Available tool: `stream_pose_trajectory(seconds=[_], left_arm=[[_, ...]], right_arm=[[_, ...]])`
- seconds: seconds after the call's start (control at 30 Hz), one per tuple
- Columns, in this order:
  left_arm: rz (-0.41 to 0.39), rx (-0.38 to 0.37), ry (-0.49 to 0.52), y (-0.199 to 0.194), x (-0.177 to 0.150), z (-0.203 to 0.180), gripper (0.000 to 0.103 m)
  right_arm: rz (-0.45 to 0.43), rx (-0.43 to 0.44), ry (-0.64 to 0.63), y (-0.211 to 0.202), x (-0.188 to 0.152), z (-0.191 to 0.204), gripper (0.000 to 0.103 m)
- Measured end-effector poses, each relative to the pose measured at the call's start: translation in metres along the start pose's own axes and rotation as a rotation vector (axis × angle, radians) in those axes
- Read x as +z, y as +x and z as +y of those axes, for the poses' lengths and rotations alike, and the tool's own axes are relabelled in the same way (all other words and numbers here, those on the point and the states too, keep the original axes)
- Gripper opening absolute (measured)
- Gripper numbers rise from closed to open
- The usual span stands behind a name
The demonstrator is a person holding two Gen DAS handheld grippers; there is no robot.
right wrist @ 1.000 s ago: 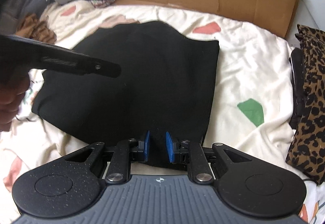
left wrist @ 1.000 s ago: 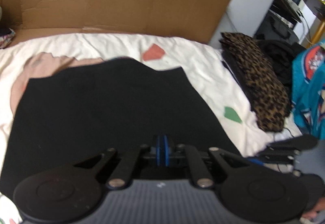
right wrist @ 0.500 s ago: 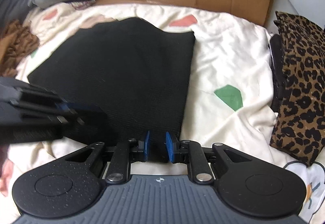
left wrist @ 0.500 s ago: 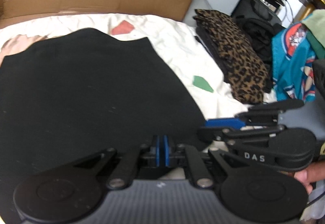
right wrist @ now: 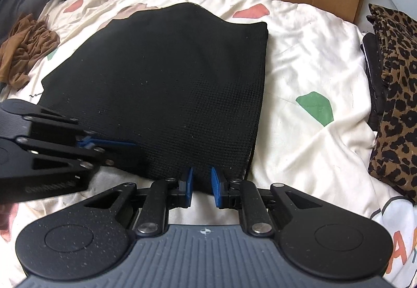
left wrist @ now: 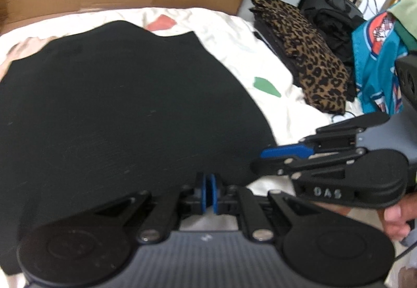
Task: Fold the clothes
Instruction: 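Lift and flip the folded shorts with both tools, laying them flat, then grasp the folded black shorts edge with the left tool while the right tool grasps beside it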
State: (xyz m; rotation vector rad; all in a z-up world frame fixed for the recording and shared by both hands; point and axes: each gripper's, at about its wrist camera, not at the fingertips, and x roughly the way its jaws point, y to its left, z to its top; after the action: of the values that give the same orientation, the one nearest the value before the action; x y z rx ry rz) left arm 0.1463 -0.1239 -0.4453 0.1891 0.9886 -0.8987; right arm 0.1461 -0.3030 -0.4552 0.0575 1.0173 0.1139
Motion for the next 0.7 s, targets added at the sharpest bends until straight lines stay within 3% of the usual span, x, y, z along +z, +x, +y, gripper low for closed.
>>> stream_pose_trajectory(seconds=[0.33,0.7], left_arm=[[-0.015,0.135,-0.117,-0.039,-0.019,0.044,0.005],[-0.051,0.183,-0.190,-0.057,-0.023,0.061,0.005]], right_arm=[[0.007,-0.002,-0.011,0.002,0.001,-0.001,0.020],[0.018,-0.015,-0.039,0.001,0.001,0.000,0.020]])
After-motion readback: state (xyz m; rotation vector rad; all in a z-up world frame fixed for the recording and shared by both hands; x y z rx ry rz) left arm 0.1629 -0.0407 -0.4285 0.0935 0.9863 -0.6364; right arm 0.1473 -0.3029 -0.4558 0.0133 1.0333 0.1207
